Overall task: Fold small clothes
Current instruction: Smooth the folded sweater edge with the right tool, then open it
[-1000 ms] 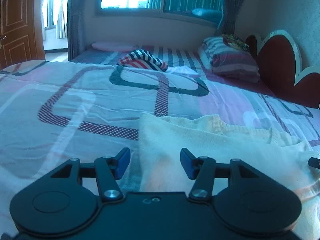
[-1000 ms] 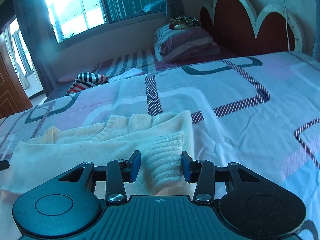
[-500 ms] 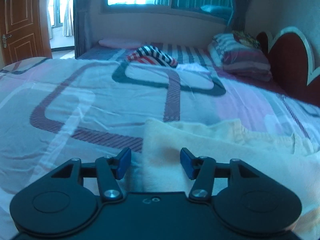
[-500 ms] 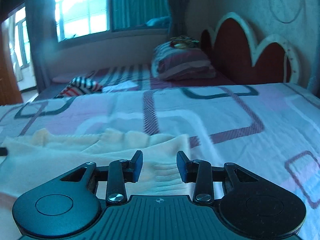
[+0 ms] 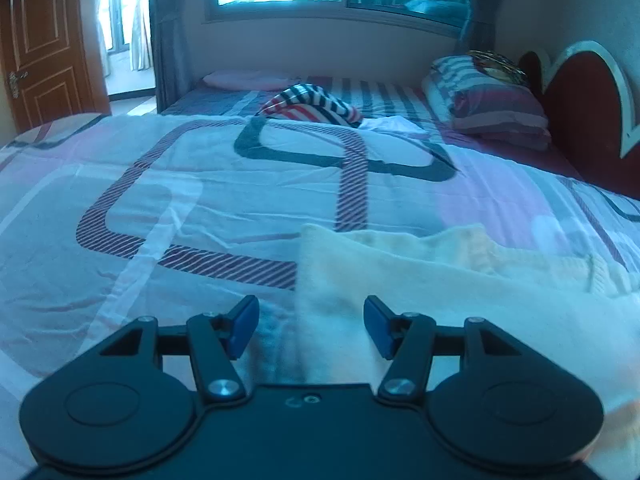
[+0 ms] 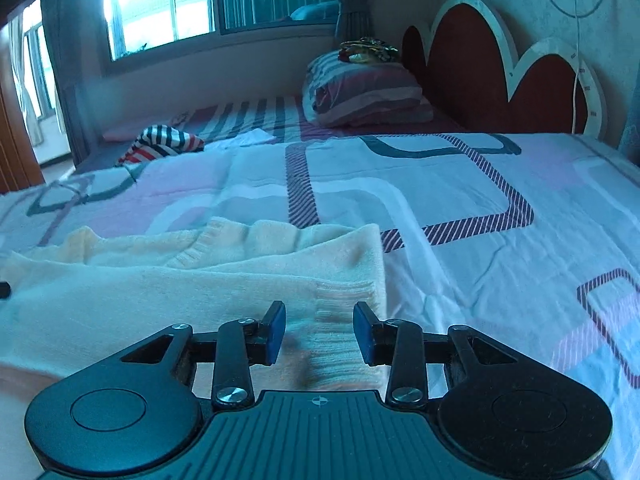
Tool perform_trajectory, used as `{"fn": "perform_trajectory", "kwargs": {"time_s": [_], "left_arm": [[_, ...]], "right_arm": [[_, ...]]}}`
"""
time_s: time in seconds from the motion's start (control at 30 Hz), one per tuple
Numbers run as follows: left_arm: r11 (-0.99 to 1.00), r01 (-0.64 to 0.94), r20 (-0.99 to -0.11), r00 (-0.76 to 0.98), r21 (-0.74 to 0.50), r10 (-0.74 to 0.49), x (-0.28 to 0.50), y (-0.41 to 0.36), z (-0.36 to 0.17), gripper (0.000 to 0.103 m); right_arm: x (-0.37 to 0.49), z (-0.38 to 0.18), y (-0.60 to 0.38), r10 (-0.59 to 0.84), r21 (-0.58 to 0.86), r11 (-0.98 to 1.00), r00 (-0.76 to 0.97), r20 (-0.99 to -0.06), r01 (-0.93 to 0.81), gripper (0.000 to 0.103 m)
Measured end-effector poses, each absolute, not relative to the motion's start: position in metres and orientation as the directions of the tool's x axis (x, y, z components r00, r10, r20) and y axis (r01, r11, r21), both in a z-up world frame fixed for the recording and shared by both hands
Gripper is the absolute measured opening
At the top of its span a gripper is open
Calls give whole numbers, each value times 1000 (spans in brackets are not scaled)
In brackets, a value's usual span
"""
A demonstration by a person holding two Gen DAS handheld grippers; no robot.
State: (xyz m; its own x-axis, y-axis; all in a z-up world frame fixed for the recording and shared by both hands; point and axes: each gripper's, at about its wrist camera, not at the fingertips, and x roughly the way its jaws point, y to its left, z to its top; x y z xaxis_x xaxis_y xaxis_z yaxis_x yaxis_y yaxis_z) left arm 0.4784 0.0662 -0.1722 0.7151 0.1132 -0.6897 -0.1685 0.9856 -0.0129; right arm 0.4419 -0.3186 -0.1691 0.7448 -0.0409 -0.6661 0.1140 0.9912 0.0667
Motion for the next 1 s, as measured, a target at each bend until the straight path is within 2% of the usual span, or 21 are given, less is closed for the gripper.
{"fn": "perform_trajectory", "kwargs": {"time_s": [0.33, 0.5, 0.63, 0.83, 1.0], "left_arm": [[1000, -23, -677, 735, 18, 29, 460, 14, -164, 57], [999, -10, -696, 717, 41, 35, 455, 10, -179, 59], [999, -2, -692, 721, 43, 31, 448, 18, -182, 61], [997, -43, -698, 712, 58, 71, 431, 27, -173, 57], [1000, -12, -694, 720, 3, 10, 399, 17, -158, 58]], "right_arm": [[437, -156, -277, 68, 105, 994, 740, -669, 3, 37], [436, -173, -282, 45, 86, 996, 703, -710, 23, 37], [427, -178, -300, 11, 48, 998, 710, -704, 32, 37], [415, -172, -317, -34, 40, 995, 704, -710, 88, 37], [390, -150, -298, 67, 123, 992, 725, -685, 25, 37]]}}
